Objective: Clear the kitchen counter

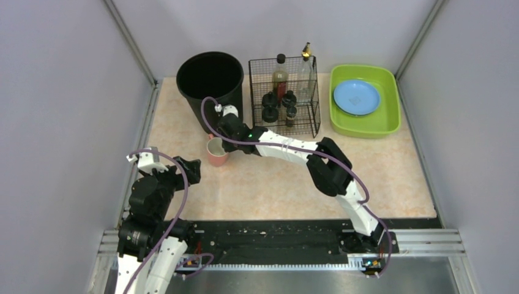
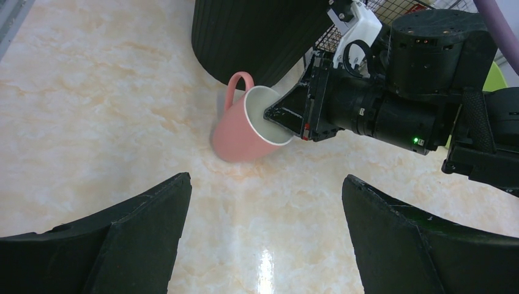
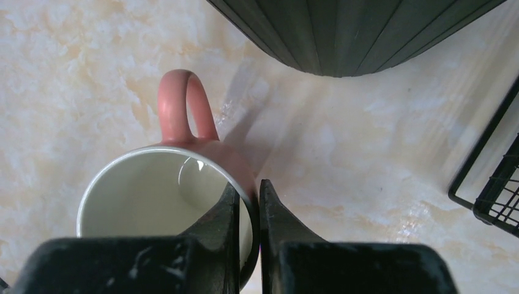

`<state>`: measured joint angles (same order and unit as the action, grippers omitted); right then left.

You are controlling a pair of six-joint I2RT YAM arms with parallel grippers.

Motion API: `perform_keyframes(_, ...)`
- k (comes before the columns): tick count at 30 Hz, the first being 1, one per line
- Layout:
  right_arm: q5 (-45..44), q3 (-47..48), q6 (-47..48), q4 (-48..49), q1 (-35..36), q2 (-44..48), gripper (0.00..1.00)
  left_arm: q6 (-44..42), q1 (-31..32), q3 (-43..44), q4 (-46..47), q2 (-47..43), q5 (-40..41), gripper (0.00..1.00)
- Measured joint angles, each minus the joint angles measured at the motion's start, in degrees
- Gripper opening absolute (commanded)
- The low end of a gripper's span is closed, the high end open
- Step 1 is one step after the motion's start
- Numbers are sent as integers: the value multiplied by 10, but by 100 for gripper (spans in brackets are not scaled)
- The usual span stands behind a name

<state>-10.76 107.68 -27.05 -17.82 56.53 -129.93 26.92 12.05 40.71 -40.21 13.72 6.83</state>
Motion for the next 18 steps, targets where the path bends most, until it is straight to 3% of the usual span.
perform_keyframes(8, -6, -77, 4, 38, 2, 45, 0, 0, 0, 0, 0, 0, 0, 97)
perform_keyframes(18, -7, -245, 58, -10, 2, 212, 0, 0, 0, 0, 0, 0, 0, 98)
